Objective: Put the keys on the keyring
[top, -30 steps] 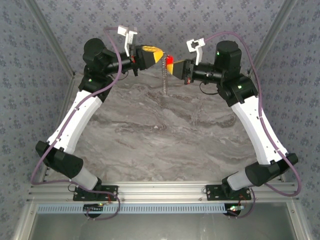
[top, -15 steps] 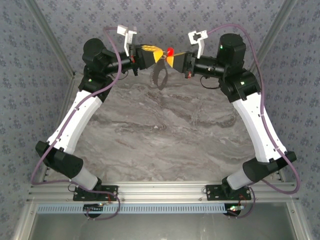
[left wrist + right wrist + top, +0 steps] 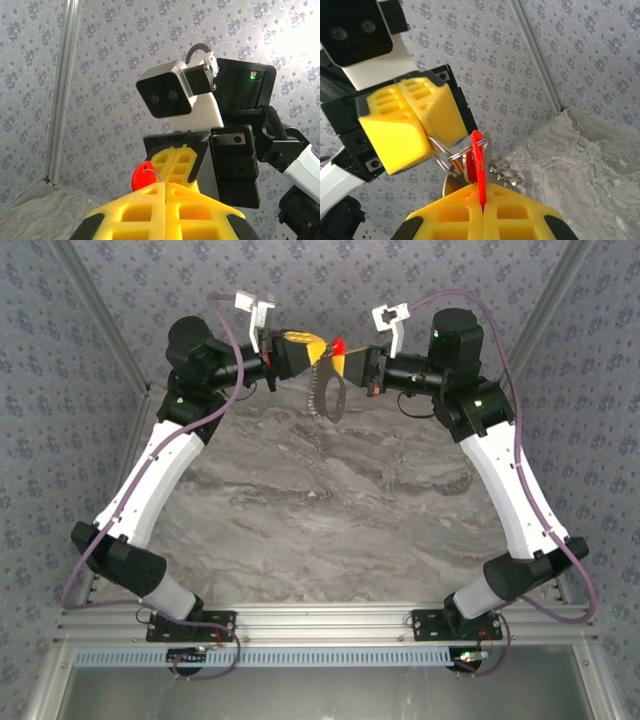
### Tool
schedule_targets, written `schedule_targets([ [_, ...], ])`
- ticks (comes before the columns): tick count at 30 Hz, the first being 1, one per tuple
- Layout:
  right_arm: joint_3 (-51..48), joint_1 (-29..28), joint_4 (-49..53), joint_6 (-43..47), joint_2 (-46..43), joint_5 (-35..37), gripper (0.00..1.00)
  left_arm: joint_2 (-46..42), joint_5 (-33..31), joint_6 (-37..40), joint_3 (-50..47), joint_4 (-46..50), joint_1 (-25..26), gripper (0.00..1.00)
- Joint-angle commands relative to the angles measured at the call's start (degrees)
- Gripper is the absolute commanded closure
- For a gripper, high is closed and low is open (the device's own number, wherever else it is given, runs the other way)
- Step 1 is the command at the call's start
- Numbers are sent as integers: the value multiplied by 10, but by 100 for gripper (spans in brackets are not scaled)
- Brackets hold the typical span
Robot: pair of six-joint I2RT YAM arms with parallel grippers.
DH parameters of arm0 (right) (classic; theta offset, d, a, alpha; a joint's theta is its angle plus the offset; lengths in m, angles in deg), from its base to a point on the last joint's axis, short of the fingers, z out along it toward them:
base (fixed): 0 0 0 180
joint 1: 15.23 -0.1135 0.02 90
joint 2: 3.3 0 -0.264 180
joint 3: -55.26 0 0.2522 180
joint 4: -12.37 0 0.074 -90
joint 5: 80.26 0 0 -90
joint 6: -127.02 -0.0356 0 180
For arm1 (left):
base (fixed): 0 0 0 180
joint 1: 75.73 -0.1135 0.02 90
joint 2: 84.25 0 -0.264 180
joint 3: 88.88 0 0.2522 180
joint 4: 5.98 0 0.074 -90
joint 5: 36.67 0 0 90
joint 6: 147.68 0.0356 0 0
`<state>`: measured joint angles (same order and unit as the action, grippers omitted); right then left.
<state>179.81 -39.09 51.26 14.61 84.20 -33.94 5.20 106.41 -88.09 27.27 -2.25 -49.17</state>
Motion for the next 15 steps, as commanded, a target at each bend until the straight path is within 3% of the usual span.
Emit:
schedule_targets([
  [1, -20, 8, -14, -3, -16, 21, 100, -19, -13, 15, -9, 0, -4, 96],
  [8, -117, 16, -13, -1, -47, 54, 100, -54, -99, 18, -62, -1, -18, 54],
  [15, -227, 22, -14, 12, -65, 80, 100, -97, -190, 20, -126, 20, -41, 34],
])
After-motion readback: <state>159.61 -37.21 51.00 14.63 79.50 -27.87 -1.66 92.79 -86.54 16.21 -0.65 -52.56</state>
